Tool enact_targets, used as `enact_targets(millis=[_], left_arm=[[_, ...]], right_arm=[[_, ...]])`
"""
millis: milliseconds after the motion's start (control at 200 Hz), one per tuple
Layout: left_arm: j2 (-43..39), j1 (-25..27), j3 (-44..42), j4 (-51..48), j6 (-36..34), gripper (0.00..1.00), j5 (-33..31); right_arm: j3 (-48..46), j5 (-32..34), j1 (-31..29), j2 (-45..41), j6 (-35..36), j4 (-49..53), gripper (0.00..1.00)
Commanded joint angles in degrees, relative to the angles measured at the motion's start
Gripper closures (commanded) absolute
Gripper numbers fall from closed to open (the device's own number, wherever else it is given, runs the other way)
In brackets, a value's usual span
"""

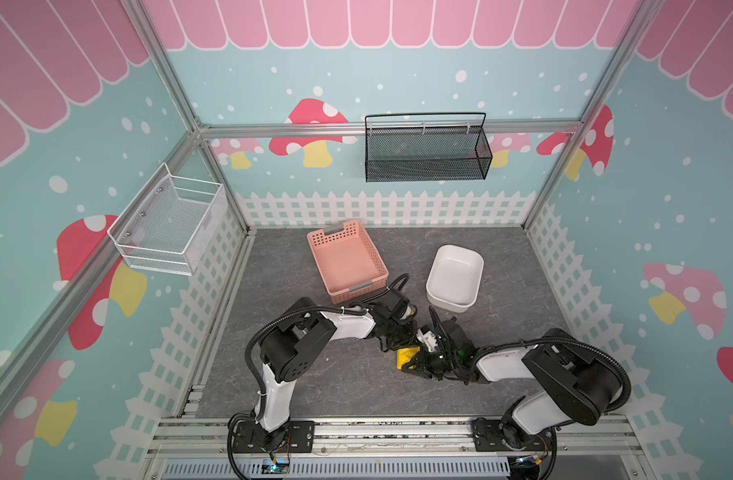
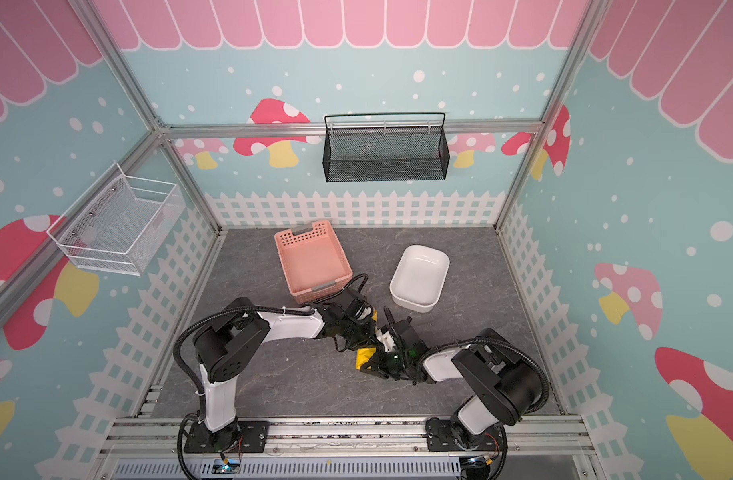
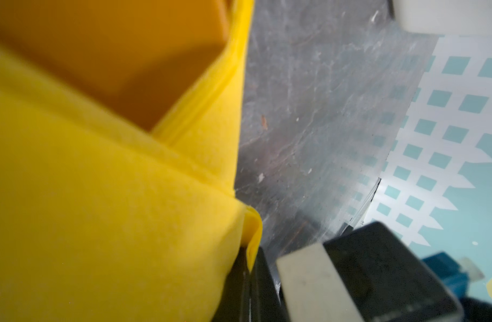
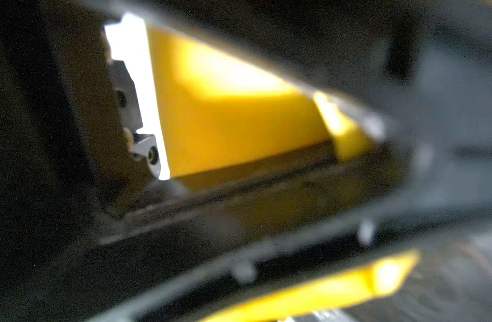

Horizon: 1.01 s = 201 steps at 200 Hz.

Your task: Place the utensils on the paper napkin and roll it up

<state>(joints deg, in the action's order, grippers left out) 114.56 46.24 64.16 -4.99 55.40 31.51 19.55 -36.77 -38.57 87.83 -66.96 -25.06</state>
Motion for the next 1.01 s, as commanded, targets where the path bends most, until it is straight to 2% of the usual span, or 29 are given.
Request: enact_targets(millis=[0,85,405,605,831,1001], left_arm=[[3.3,0.9,-0.1,4.1,1.0,0.97,-0.5],[3.5,0.9,-0.8,4.0,0.9,0.97,-1.2],[4.4,0.5,-1.9,4.4,0.7,0.97,-1.5],[4.5,0.5,-2.1,4.5,0.7,0.97,-1.4],[4.3,0.4,-2.6,4.8,0.9,0.96,-1.9],[4.1,0.2,-3.3,5.3,1.3,0.97,-2.1]], right_arm=[[-1.0,3.6,-0.7,1.4,0.9,9.2,1.00],[-1.2,3.6,-0.7,-1.0,1.0,10.6,0.98],[-3.5,5.6,1.3,-17.7,-2.8,15.5,0.78],[-2.1,4.7,2.5,-19.4,-3.8,15.1,0.66],[-0.2,4.9,3.4,-16.0,-4.3,14.0,0.64],[-0.2,4.3,3.9,-14.7,-5.2,11.5,0.70]])
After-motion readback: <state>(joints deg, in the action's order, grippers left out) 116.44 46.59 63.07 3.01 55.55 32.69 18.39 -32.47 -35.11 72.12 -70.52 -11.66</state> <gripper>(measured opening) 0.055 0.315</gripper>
